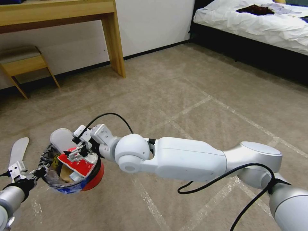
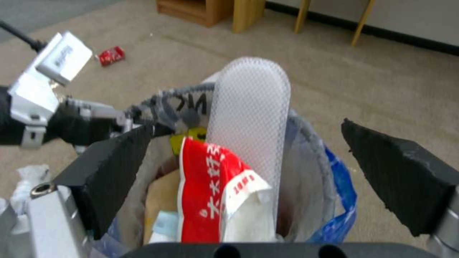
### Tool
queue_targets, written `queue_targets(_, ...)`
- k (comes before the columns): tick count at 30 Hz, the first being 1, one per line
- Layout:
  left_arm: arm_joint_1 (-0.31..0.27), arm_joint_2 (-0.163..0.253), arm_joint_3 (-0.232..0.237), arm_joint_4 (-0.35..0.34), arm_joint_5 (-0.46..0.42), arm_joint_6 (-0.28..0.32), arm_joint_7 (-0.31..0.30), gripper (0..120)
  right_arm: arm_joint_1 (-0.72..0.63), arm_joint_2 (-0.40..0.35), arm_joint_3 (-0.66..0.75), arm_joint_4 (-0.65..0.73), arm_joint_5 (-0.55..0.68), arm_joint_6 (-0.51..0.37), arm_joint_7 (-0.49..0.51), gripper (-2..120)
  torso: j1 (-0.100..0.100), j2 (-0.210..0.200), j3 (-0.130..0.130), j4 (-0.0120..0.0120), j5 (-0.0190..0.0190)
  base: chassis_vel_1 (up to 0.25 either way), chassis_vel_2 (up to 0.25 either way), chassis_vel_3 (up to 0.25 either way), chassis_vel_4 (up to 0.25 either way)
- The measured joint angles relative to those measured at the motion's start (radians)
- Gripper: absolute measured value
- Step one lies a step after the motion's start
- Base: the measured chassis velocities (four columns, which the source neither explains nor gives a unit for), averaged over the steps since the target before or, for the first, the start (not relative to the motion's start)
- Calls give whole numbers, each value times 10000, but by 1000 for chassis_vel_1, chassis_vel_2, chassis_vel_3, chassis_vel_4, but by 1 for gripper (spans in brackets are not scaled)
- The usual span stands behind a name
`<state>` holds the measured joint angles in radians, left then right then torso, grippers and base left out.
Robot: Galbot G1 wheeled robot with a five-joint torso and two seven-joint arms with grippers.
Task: Pick up the trash bin and place the garbage on the floor into it.
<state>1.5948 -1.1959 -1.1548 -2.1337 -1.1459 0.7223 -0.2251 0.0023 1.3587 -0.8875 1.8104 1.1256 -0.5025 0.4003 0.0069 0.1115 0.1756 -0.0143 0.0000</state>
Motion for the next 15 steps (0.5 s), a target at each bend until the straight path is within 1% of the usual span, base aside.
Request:
queue_targets(4,17,-1,-6,-3,2,0,-2,0,-57,-1,208,62,11,106,4,100,0,0,0,0,0,0,0,0,0)
queue_targets(9,54,-15,-29,-16,16,0,-6,0,-143,51,794,102,68,534,-117,100,0,0,0,1,0,0,0,0,0)
queue_targets(15,69,-13,-41,-19,29,0,-8,0,-371,-52,1408,290,114,1047,-376,100,0,0,0,1,0,0,0,0,0)
